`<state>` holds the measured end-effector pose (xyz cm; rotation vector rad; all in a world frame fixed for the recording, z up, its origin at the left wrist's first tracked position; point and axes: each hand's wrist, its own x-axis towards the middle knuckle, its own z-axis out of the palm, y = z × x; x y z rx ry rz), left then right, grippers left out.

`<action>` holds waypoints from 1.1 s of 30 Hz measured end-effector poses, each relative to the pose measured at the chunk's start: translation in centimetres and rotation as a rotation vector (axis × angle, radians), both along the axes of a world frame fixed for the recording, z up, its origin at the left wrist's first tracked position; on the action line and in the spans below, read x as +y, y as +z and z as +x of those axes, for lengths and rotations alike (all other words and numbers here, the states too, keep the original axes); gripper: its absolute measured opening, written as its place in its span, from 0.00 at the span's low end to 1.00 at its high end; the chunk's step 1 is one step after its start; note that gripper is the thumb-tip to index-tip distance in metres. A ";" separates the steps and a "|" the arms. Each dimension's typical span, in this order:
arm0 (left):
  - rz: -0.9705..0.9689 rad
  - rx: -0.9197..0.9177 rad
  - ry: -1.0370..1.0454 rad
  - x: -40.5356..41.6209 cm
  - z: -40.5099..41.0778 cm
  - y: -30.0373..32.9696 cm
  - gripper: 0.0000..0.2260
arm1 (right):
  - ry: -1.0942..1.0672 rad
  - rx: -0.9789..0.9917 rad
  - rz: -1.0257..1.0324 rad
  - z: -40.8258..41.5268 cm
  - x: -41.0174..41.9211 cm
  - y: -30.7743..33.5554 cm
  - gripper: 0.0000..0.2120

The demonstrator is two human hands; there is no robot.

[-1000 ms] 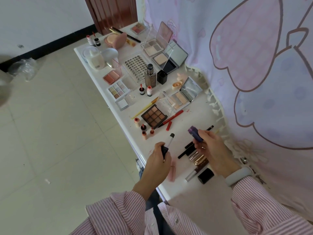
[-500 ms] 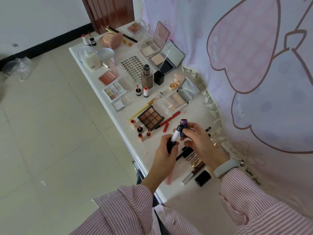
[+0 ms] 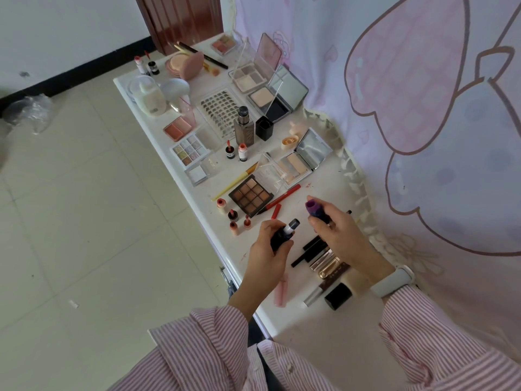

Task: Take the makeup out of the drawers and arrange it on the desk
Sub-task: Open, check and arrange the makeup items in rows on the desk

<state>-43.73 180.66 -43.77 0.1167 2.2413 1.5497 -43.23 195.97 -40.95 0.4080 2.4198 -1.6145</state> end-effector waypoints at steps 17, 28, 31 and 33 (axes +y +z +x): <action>-0.226 0.363 -0.179 -1.2 0.1 1.9 0.17 | 0.279 0.018 0.197 1.5 -0.9 -1.1 0.10; -0.228 0.460 -0.163 -1.5 -0.4 4.3 0.13 | 0.054 -0.108 -0.233 2.4 -1.0 -2.0 0.11; -0.167 0.382 -0.054 -1.7 -0.5 4.2 0.14 | -0.086 -0.221 -0.518 2.5 -1.3 -1.7 0.06; -0.160 0.355 -0.023 -1.7 -0.4 4.0 0.15 | -0.118 -0.232 -0.569 2.4 -1.2 -1.8 0.16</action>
